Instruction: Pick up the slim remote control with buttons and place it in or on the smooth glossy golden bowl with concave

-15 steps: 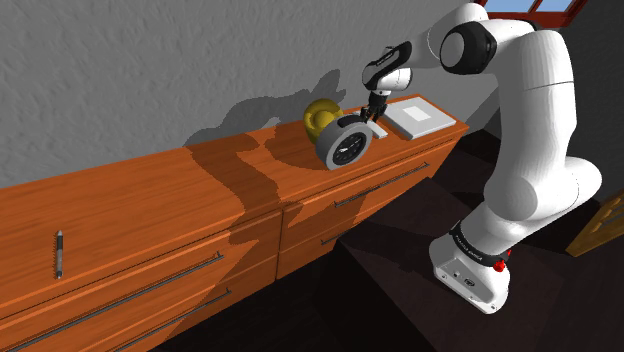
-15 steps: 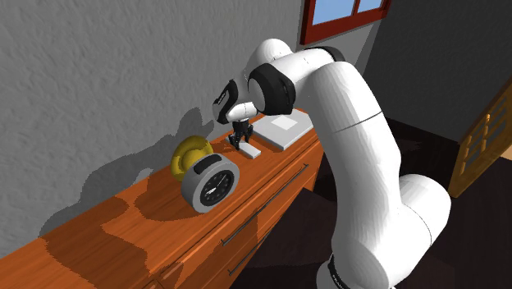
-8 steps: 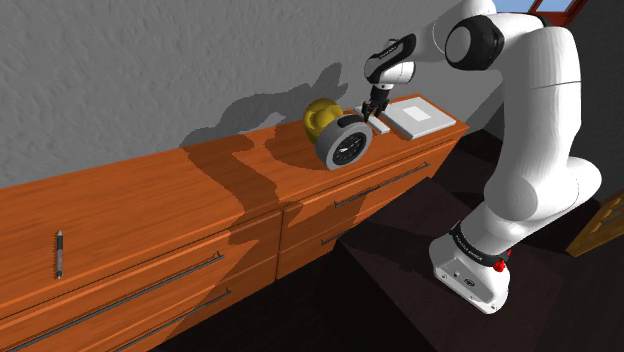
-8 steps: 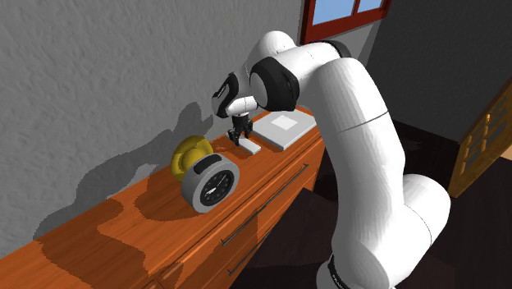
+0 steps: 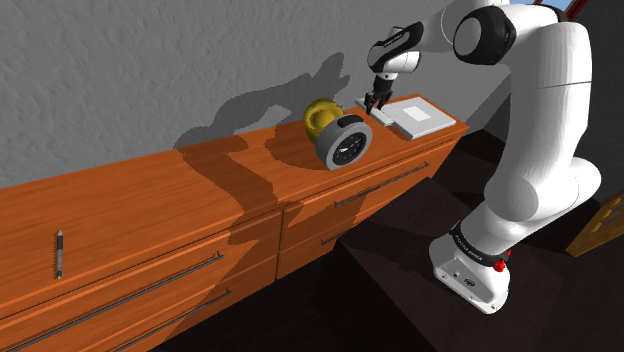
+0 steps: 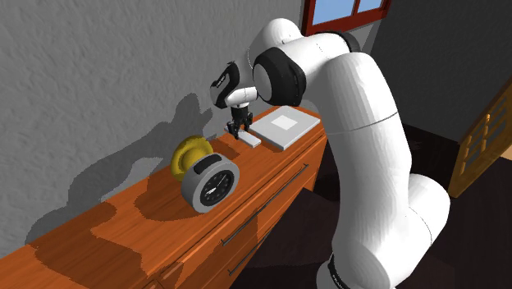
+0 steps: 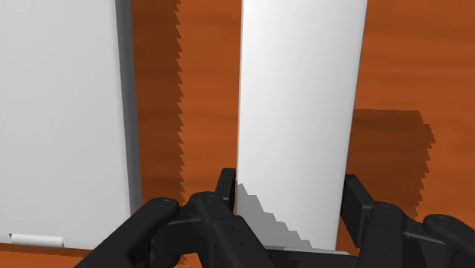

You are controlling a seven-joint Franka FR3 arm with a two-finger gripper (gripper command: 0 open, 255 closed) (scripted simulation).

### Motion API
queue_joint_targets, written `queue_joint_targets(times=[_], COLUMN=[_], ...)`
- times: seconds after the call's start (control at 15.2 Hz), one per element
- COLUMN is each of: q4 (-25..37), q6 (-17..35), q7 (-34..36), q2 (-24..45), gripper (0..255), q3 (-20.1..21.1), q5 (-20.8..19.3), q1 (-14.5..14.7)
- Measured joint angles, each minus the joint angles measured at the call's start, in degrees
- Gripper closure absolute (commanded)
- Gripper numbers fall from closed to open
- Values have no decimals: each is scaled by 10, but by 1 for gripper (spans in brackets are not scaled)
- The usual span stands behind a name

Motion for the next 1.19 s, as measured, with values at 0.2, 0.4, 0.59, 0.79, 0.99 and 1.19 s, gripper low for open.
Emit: queue_joint_targets(times=[0.2,0.4,0.59,0.79,0.99,1.19], q4=[2,1,10,10,15,23], q6=[-15,-28,-49,-64,-81,-100], q7=[1,1,3,6,6,8], q2=[-14,-28,-39,-54,-67,-78], gripper=[255,255,255,255,255,255], q3=[-2,-4,-6,-8,-10,-11], q5=[-3,-5,-8,-11,-14,-16], q1=[1,1,3,5,5,7])
